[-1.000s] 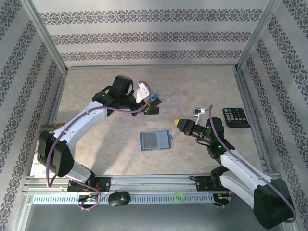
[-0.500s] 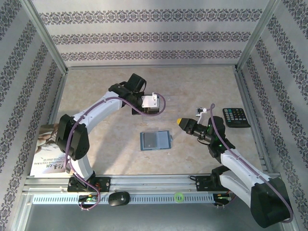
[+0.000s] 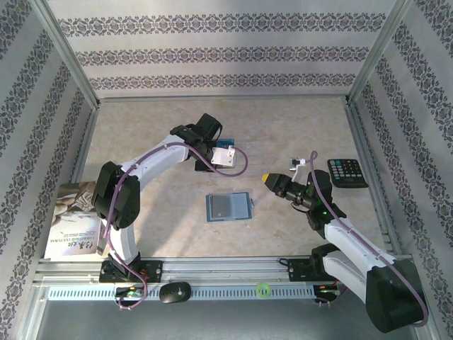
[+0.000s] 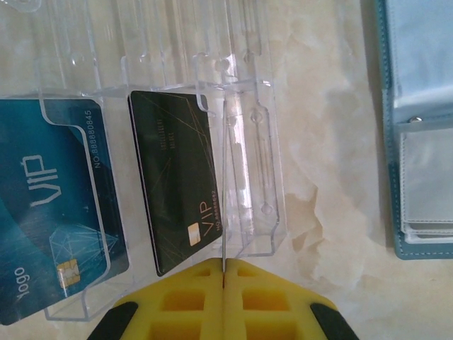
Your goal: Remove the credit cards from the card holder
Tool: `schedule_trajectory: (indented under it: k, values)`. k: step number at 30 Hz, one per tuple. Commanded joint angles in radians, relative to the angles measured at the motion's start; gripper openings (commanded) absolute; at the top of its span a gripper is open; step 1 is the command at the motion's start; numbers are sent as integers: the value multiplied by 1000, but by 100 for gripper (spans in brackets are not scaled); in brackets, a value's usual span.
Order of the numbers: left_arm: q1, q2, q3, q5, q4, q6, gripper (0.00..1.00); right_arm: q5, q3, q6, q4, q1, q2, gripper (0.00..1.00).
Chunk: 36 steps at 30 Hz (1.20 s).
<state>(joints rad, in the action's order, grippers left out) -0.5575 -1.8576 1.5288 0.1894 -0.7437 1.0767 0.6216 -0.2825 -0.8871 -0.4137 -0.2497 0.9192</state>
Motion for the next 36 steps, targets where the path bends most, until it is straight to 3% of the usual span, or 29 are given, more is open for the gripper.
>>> schedule_trajectory:
  k: [1,21,29,36]
  values:
    - [-16,-20,43,-17,32,20,0,22,0,17,-13,12,2,21]
    - [-21,-101,110,-81,23,-77,0,36,-21,24,-35,24,45,22]
    - [-29,-108,129,-103,50,-119,18,32,-3,22,-34,27,32,23]
    - [-45,-54,125,-152,145,-175,19,43,-12,30,-25,25,40,29]
